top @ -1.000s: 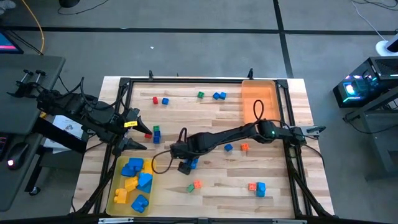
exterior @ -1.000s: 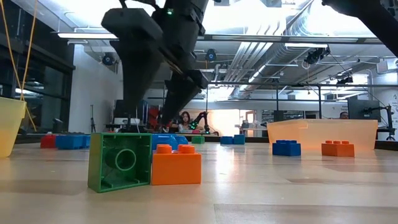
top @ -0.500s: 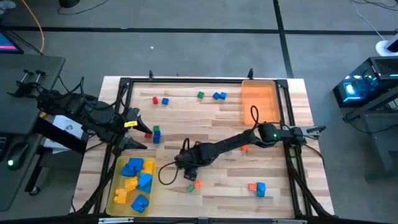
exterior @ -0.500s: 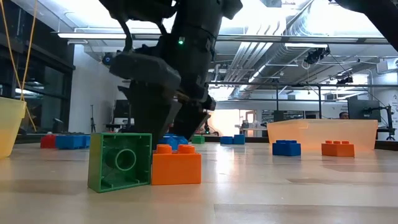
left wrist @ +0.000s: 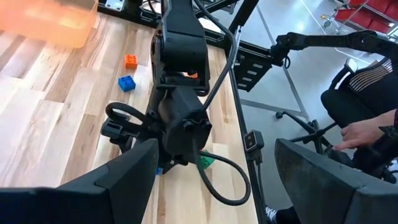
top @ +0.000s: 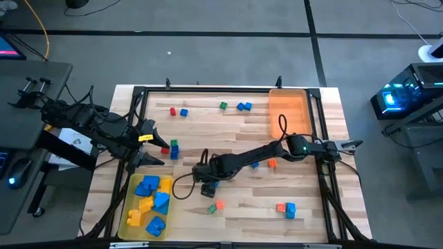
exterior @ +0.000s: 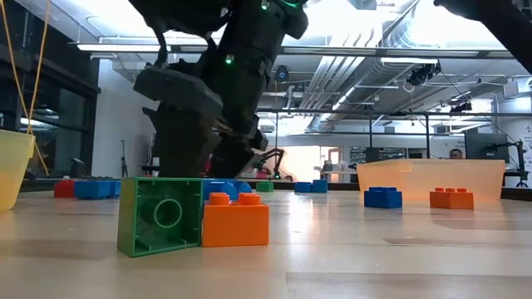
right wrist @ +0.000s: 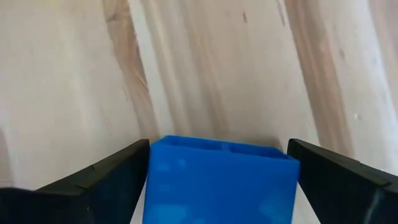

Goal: Sort blocks by size
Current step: Put the large blue game piece into the yellow bin

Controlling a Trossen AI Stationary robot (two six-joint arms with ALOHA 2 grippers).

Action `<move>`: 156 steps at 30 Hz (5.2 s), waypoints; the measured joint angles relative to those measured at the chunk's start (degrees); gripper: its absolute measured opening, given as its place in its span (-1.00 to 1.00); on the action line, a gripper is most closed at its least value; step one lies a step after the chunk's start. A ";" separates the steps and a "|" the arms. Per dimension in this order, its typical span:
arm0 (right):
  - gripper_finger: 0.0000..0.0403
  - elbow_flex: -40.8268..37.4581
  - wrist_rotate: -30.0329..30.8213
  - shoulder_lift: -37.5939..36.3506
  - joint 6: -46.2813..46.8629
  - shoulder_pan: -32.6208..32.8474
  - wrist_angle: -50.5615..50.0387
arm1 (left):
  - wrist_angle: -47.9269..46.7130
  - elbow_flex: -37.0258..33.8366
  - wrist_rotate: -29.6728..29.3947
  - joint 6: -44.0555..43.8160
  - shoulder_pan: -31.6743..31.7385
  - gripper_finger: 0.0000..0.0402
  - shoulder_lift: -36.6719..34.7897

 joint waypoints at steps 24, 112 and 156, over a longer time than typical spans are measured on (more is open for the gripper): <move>0.41 0.04 4.37 -6.85 2.68 0.06 3.77 | 11.63 0.00 3.87 -0.64 -0.02 0.53 -2.78; 0.88 18.16 -10.44 3.34 -6.51 -4.89 10.98 | 31.87 0.00 6.38 -1.12 0.13 0.53 8.58; 0.01 -58.99 -16.20 -50.21 105.54 34.72 5.78 | 22.80 0.00 5.20 7.47 2.16 0.53 6.69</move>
